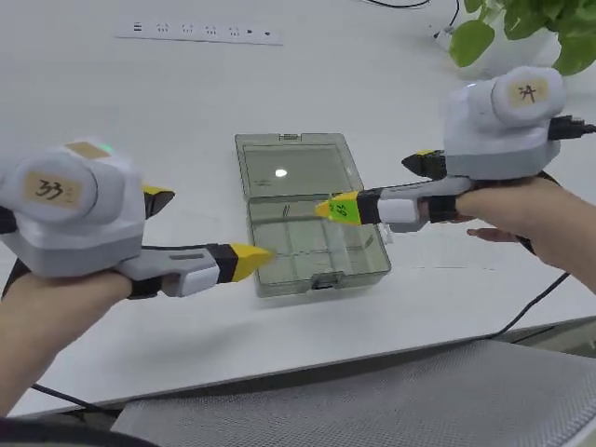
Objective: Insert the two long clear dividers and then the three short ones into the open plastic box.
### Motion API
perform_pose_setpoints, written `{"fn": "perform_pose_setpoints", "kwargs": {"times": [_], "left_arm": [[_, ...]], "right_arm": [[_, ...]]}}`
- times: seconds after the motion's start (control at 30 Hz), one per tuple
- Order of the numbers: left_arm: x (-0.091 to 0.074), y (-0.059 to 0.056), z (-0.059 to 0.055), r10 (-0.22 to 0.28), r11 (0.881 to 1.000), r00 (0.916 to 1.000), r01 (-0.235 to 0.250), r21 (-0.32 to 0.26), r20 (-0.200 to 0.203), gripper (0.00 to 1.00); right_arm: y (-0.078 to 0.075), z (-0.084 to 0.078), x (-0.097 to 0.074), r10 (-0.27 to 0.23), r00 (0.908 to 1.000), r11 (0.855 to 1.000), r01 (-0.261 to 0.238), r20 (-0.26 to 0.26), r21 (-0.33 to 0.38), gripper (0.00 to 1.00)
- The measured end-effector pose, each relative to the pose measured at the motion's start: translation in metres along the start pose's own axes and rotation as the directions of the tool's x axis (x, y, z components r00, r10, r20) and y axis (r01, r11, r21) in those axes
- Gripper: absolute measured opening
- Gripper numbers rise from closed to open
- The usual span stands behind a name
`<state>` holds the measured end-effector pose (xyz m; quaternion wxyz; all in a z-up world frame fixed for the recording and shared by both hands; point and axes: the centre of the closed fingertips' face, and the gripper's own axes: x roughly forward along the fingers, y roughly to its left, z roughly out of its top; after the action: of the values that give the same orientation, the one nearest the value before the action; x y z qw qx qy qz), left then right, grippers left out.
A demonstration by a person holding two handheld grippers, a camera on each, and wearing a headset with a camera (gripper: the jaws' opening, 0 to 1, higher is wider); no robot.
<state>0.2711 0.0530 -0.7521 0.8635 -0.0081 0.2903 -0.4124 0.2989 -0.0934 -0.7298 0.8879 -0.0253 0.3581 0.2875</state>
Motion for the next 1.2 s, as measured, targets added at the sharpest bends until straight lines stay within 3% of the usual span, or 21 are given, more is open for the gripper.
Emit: {"fn": "perform_pose_setpoints", "kwargs": {"times": [0.1,0.13,0.2,0.23,0.37,0.43,0.53,0.83,0.9,1.0,1.07,1.13,1.2], "left_arm": [[0.001,-0.001,-0.001,0.017,1.000,0.9999,-0.017,-0.004,-0.001,0.85],[0.003,-0.001,-0.002,0.023,1.000,0.9997,-0.023,-0.007,-0.006,0.85],[0.004,-0.002,-0.003,0.031,0.999,0.9995,-0.031,-0.009,-0.009,0.85],[0.006,-0.002,-0.005,0.037,0.999,0.9992,-0.037,-0.011,-0.015,0.84],[0.009,0.001,-0.012,0.061,0.998,0.9975,-0.062,-0.019,-0.036,0.84],[0.010,0.004,-0.015,0.082,0.996,0.9957,-0.083,-0.021,-0.043,0.84],[0.011,0.009,-0.022,0.104,0.994,0.9923,-0.106,-0.035,-0.068,0.83],[0.008,0.023,-0.042,0.157,0.982,0.9785,-0.169,-0.079,-0.133,0.81],[0.008,0.026,-0.046,0.169,0.979,0.9744,-0.183,-0.086,-0.148,0.81],[0.008,0.030,-0.054,0.187,0.973,0.9647,-0.208,-0.098,-0.185,0.78],[0.009,0.034,-0.059,0.198,0.969,0.9586,-0.223,-0.110,-0.205,0.77],[0.009,0.038,-0.065,0.214,0.963,0.9483,-0.246,-0.115,-0.234,0.74],[0.009,0.042,-0.067,0.231,0.958,0.9423,-0.264,-0.115,-0.243,0.71]], "right_arm": [[0.000,0.010,-0.012,0.027,0.9954,1.000,-0.027,0.092,0.003,1.00],[-0.002,0.006,-0.016,0.020,0.9969,1.000,-0.021,0.076,0.006,1.00],[-0.008,0.011,-0.022,0.020,0.9899,1.000,-0.017,0.141,-0.017,1.00],[-0.010,0.005,-0.025,0.028,0.9917,1.000,-0.028,0.126,-0.002,1.00],[-0.010,0.003,-0.037,0.048,0.9855,0.999,-0.045,0.163,-0.022,1.00],[-0.008,0.004,-0.042,0.067,0.9771,0.997,-0.058,0.202,-0.048,1.00],[-0.016,-0.004,-0.046,0.071,0.9788,0.997,-0.063,0.192,-0.045,1.00],[-0.024,-0.015,-0.054,0.070,0.9699,0.996,-0.056,0.233,-0.069,1.00],[-0.023,-0.018,-0.055,0.056,0.9747,0.997,-0.041,0.217,-0.070,1.00],[-0.019,-0.021,-0.060,0.061,0.9725,0.996,-0.044,0.225,-0.079,1.00],[-0.018,-0.025,-0.061,0.055,0.9759,0.995,-0.036,0.211,-0.089,1.00],[-0.018,-0.027,-0.064,0.050,0.9755,0.996,-0.031,0.214,-0.088,1.00],[-0.019,-0.029,-0.066,0.048,0.9746,0.997,-0.032,0.219,-0.076,1.00]]}}
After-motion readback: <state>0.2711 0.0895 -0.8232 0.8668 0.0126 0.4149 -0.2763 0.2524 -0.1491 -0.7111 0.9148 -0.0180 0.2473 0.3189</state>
